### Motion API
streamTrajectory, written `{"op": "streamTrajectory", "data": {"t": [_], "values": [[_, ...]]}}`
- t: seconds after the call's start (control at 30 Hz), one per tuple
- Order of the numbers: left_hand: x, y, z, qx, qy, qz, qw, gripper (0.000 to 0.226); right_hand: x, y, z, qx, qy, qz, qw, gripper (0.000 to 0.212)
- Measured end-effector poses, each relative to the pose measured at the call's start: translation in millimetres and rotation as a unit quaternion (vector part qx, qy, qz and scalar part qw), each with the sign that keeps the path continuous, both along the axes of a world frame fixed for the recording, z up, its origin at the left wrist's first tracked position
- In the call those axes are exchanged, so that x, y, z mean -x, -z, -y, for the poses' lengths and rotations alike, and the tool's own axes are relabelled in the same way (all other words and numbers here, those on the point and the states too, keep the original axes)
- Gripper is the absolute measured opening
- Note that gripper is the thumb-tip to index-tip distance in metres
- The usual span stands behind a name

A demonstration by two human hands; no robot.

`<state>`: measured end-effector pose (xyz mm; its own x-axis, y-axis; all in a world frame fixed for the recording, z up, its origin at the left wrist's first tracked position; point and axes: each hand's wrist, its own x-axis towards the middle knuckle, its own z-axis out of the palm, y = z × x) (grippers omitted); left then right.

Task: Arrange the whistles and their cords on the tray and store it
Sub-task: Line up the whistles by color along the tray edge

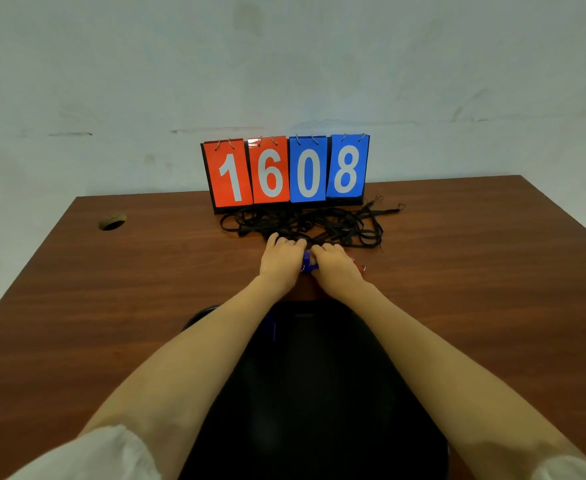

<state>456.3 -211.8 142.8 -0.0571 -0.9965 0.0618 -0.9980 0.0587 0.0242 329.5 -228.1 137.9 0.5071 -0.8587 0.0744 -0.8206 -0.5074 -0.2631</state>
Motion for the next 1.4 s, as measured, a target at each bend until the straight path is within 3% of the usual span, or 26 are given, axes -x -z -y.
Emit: {"op": "streamTrajectory", "data": {"t": [0.17, 0.27, 0.43, 0.6, 0.93, 1.03, 1.2, 1.3, 1.4], "values": [[4, 1, -11, 0.018, -0.012, -0.033, 0.999, 0.024, 5, -5, -12, -0.041, 0.006, -0.001, 0.999, 0.029], [8, -10, -23, 0.043, -0.044, -0.105, 0.993, 0.027, 8, -12, -21, -0.076, 0.021, 0.022, 0.997, 0.041], [8, -33, -61, 0.039, -0.069, -0.229, 0.970, 0.048, 22, -30, -42, -0.114, 0.078, 0.139, 0.981, 0.045], [3, -42, -106, 0.045, -0.099, -0.292, 0.950, 0.049, 36, -45, -68, -0.153, 0.135, 0.249, 0.947, 0.042], [-22, -42, -160, 0.042, -0.158, -0.354, 0.921, 0.036, 9, -29, -115, -0.283, 0.147, 0.171, 0.932, 0.024], [-30, -39, -169, 0.034, -0.173, -0.361, 0.916, 0.036, -2, -22, -118, -0.311, 0.149, 0.176, 0.922, 0.034], [-35, -41, -178, 0.029, -0.175, -0.389, 0.904, 0.031, -9, -18, -123, -0.204, 0.096, 0.201, 0.953, 0.024], [-34, -42, -179, 0.025, -0.174, -0.399, 0.900, 0.031, -3, -13, -126, -0.101, 0.031, 0.128, 0.986, 0.018], [-31, -40, -177, 0.020, -0.171, -0.408, 0.897, 0.032, 7, -7, -126, -0.051, -0.011, 0.054, 0.997, 0.019]]}}
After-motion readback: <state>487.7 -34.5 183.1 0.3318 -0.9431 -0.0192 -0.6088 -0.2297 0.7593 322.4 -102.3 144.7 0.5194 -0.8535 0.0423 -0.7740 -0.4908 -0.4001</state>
